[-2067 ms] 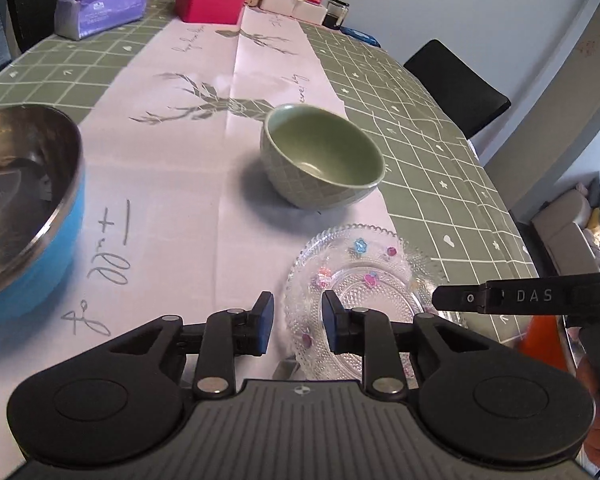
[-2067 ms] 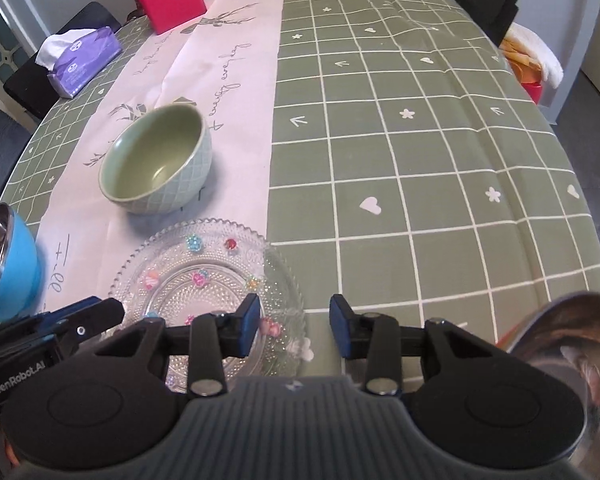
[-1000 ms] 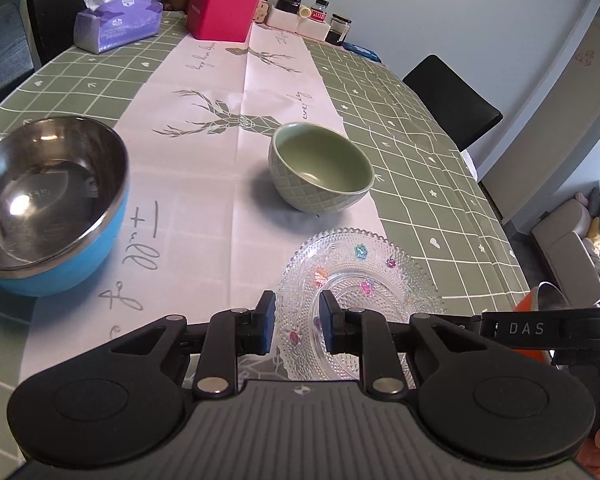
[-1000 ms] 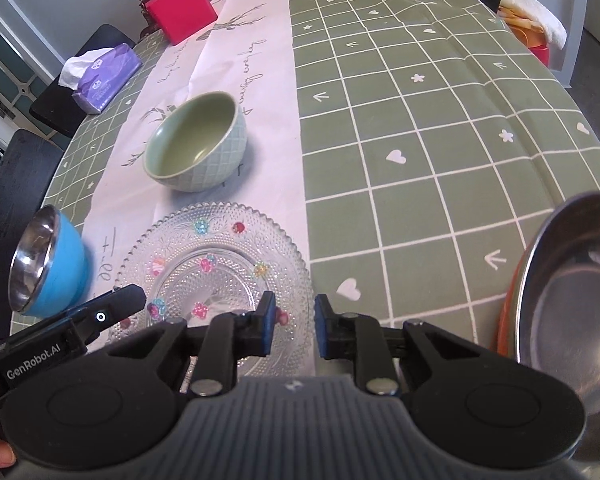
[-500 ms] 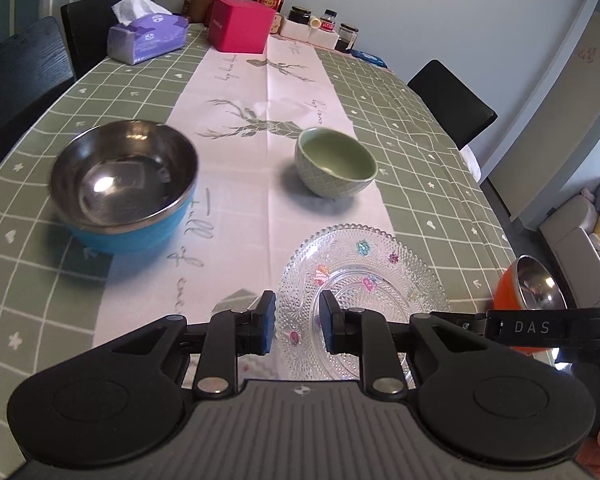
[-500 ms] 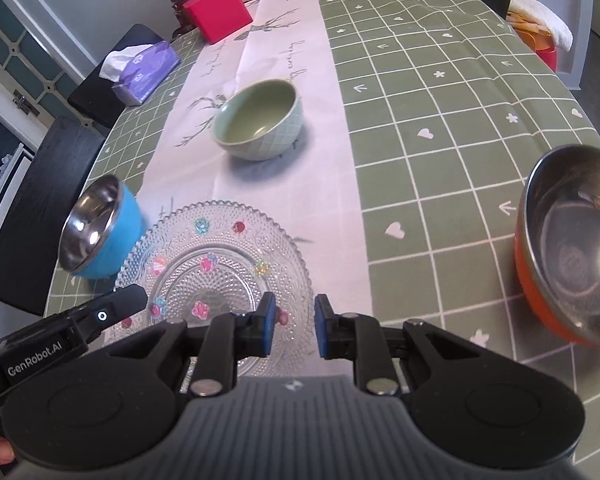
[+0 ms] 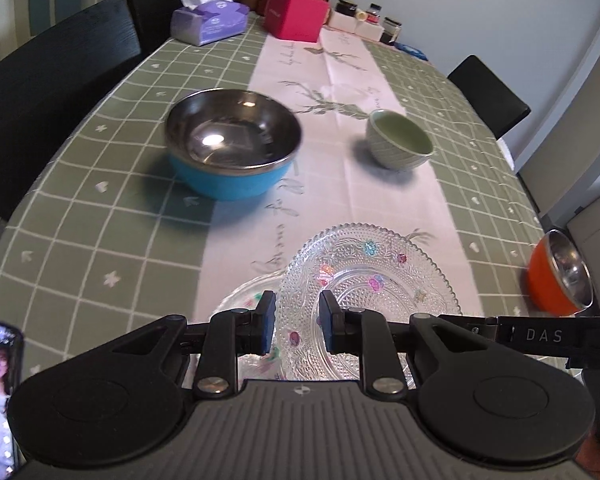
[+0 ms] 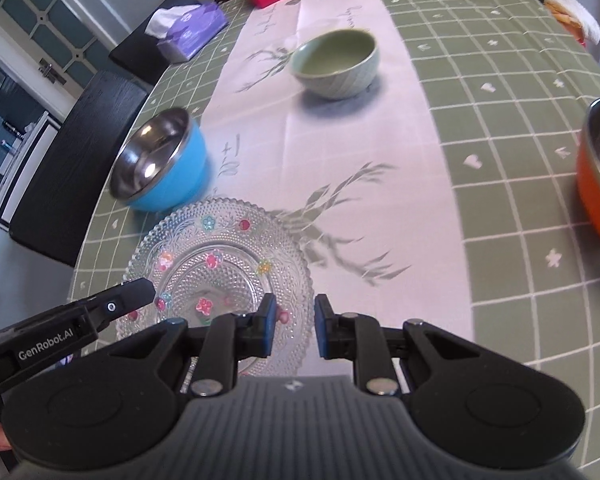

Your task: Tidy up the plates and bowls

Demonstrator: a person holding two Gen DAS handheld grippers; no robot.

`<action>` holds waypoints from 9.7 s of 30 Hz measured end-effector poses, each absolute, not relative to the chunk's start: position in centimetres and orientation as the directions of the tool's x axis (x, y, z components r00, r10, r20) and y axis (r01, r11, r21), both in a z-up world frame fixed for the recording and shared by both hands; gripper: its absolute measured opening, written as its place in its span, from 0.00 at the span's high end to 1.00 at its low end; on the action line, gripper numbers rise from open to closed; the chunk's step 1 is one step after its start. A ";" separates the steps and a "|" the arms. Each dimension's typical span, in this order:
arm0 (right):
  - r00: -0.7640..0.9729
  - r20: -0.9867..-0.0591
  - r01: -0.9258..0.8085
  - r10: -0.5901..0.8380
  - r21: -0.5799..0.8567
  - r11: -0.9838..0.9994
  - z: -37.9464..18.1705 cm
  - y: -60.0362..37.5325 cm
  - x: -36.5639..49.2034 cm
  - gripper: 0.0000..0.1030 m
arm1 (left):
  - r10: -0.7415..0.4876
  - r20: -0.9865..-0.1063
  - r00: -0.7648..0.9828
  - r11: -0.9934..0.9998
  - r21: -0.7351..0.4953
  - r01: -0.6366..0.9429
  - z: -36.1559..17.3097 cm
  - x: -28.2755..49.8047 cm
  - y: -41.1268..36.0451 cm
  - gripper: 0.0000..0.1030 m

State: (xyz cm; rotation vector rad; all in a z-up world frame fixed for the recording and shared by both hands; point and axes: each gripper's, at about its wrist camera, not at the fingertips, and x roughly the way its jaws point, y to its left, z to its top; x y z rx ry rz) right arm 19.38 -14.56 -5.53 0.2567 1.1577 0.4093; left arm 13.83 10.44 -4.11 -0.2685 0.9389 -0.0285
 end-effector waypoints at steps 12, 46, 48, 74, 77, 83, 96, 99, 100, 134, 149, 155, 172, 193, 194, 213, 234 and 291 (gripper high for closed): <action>0.269 -0.852 -0.203 0.448 0.405 0.892 -7.2 -11.4 18.7 0.81 | -0.088 -0.848 0.523 0.974 -0.182 -0.131 -5.8 13.5 12.8 0.76; 0.302 -0.822 -0.213 0.482 0.434 0.875 -6.3 -12.5 18.0 0.64 | -0.214 -0.820 0.531 0.977 -0.190 0.100 -6.0 15.2 15.7 0.56; 0.281 -0.823 -0.186 0.493 0.458 0.869 -7.2 -13.1 17.8 0.64 | -0.226 -0.828 0.513 0.974 -0.200 0.105 -6.5 15.1 15.9 0.56; 0.209 -0.761 0.012 0.614 0.629 0.777 -11.3 -14.4 17.9 0.76 | -0.282 -0.867 0.410 0.952 -0.307 0.007 -8.2 15.9 15.8 0.68; 0.225 -0.770 0.016 0.597 0.616 0.788 -11.2 -14.2 18.5 0.76 | -0.277 -0.866 0.416 0.951 -0.308 -0.007 -8.3 16.4 15.7 0.68; 0.236 -0.775 0.018 0.587 0.607 0.794 -11.1 -13.9 19.9 0.76 | -0.263 -0.869 0.418 0.955 -0.296 -0.016 -8.2 17.3 15.6 0.68; 0.291 -0.792 -0.069 0.537 0.543 0.837 -8.6 -15.0 21.4 0.55 | -0.207 -0.838 0.505 0.971 -0.238 0.003 -5.7 17.3 16.8 0.47; 0.307 -0.807 -0.118 0.505 0.494 0.861 -7.2 -14.6 22.3 0.51 | -0.199 -0.821 0.535 0.969 -0.248 -0.021 -4.1 17.9 17.9 0.45; 0.316 -0.809 -0.138 0.495 0.477 0.868 -6.7 -14.4 22.6 0.49 | -0.192 -0.814 0.548 0.969 -0.247 -0.028 -3.3 18.2 18.3 0.44; 0.305 -0.852 -0.276 0.427 0.350 0.895 -4.9 0.7 33.5 0.46 | -0.071 -0.826 0.559 0.980 -0.162 -0.116 -5.0 28.7 23.1 0.35; 0.301 -0.858 -0.252 0.416 0.349 0.902 -5.6 0.1 33.4 0.84 | -0.077 -0.855 0.512 0.995 -0.096 -0.012 -4.9 28.5 20.3 0.85; 0.298 -0.855 -0.245 0.424 0.360 0.900 -4.7 -0.9 32.7 0.85 | -0.105 -0.850 0.517 0.990 -0.139 -0.029 -3.6 27.6 20.3 0.85; 0.366 -0.823 -0.284 0.434 0.346 0.894 0.8 -8.0 25.9 0.87 | -0.150 -0.827 0.542 0.988 -0.140 0.060 1.9 20.9 13.9 0.85; 0.408 -0.838 -0.140 0.362 0.334 0.932 -1.1 -22.4 20.0 0.89 | -0.260 -0.861 0.438 0.957 -0.170 0.234 -0.4 17.0 0.6 0.83; 0.406 -0.841 -0.130 0.357 0.333 0.934 -1.4 -22.9 19.9 0.89 | -0.266 -0.863 0.430 0.956 -0.177 0.235 -0.8 17.0 0.3 0.83; 0.375 -0.875 -0.035 0.307 0.317 0.948 -5.0 -28.0 21.5 0.92 | -0.325 -0.876 0.355 0.939 -0.253 0.235 -4.2 19.0 -4.0 0.82; 0.439 -0.844 -0.063 0.308 0.313 0.948 -3.0 -28.5 21.1 0.53 | -0.288 -0.817 0.499 0.942 -0.146 0.303 -1.6 17.5 -4.3 0.48; 0.371 -0.904 0.170 0.213 0.292 0.941 -7.8 -42.8 29.2 0.69 | -0.293 -0.898 0.328 0.911 -0.159 0.380 -7.0 28.9 -21.0 0.66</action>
